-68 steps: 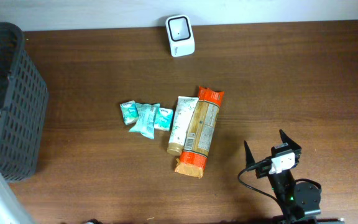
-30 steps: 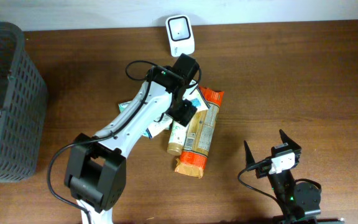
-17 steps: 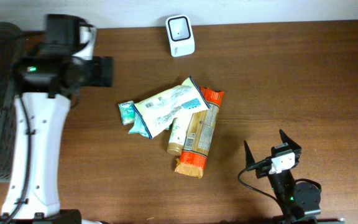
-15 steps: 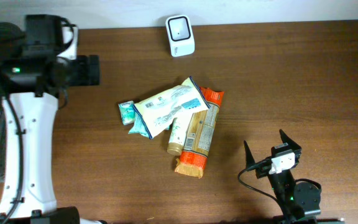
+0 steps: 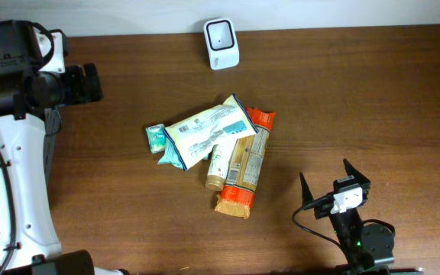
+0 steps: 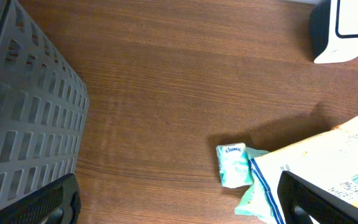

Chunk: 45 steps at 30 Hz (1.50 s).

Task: Scan the item barcode

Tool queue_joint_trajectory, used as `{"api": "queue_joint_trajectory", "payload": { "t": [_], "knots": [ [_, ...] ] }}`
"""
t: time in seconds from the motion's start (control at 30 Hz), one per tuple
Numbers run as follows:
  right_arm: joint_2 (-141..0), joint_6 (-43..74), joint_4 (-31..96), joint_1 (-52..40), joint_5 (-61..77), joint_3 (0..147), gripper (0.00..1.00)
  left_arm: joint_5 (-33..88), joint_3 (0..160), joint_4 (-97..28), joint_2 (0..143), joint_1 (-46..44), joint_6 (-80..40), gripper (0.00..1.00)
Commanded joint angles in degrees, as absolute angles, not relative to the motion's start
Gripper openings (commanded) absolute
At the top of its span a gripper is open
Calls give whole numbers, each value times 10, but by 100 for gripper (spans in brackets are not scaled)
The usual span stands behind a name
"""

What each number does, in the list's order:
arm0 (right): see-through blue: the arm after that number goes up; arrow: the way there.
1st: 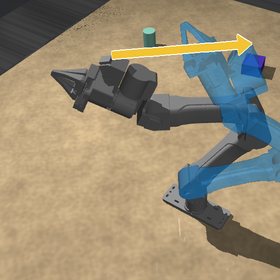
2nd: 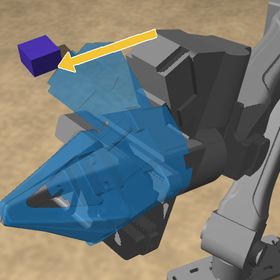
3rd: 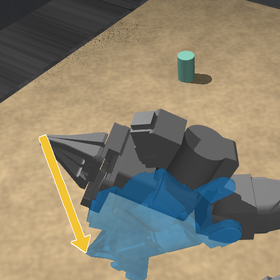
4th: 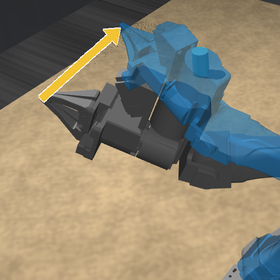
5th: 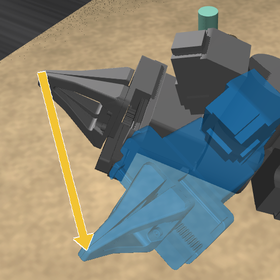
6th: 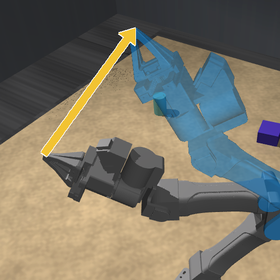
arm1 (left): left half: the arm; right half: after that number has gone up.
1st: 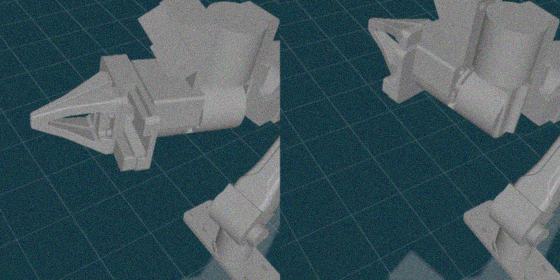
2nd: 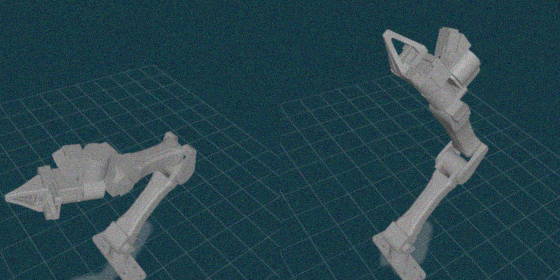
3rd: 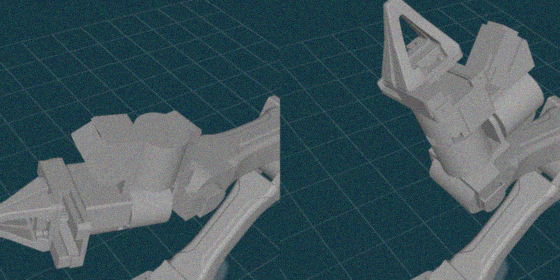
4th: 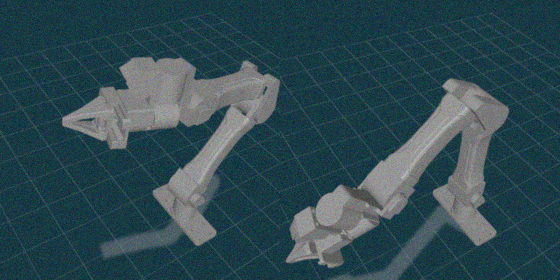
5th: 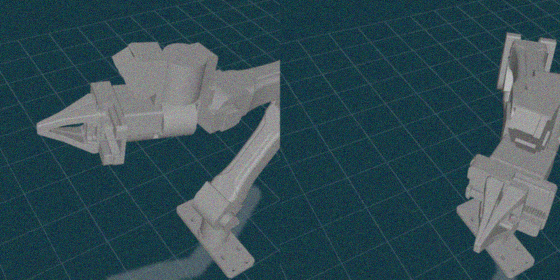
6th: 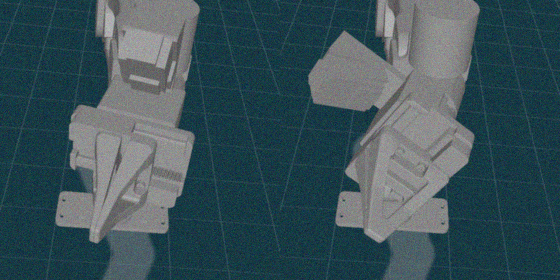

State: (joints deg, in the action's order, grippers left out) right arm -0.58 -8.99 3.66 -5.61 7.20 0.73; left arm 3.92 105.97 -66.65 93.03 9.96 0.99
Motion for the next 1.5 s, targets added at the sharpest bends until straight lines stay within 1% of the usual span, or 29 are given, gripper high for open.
{"api": "queue_joint_trajectory", "payload": {
  "t": [0.0,0.43,0.5,0.6,0.7,0.77,0.8,0.9,0.97,1.07,1.2,1.27,1.3,1.33,1.4,1.43,1.47],
  "knots": [
    [-2,-85,37,-53,75,3,99,48,1064,-665,930,103,8,99],
    [-2,-85,36,-53,84,3,99,48,1064,-665,930,103,8,99],
    [-2,-37,15,-53,110,5,99,48,1064,-665,930,103,8,99],
    [-13,2,17,-52,144,42,99,48,1064,-665,930,103,8,99],
    [-79,5,63,-52,183,136,99,48,1064,-665,930,103,8,99],
    [-154,5,127,-52,218,212,99,48,1064,-665,930,103,8,99],
    [-215,5,173,-52,243,268,99,48,1064,-665,930,103,8,99],
    [-318,5,234,-52,273,355,99,48,1064,-665,930,103,8,99],
    [-407,5,279,-52,334,421,99,48,1064,-665,930,103,9,99],
    [-480,5,287,-52,423,449,99,48,1064,-665,930,103,8,99],
    [-572,5,260,-52,493,450,99,48,1064,-665,930,103,8,99],
    [-617,5,245,-52,504,450,99,48,1064,-665,930,103,8,99],
    [-641,6,244,-52,503,450,97,48,1064,-665,930,103,8,99],
    [-675,23,242,-52,503,450,85,48,1064,-665,930,103,8,99],
    [-740,116,240,-52,460,450,79,48,1064,-665,930,103,8,99],
    [-762,144,237,-52,448,450,78,48,1064,-665,930,103,8,99],
    [-790,171,230,-52,441,450,74,48,1064,-665,930,103,8,99]
  ]
}}
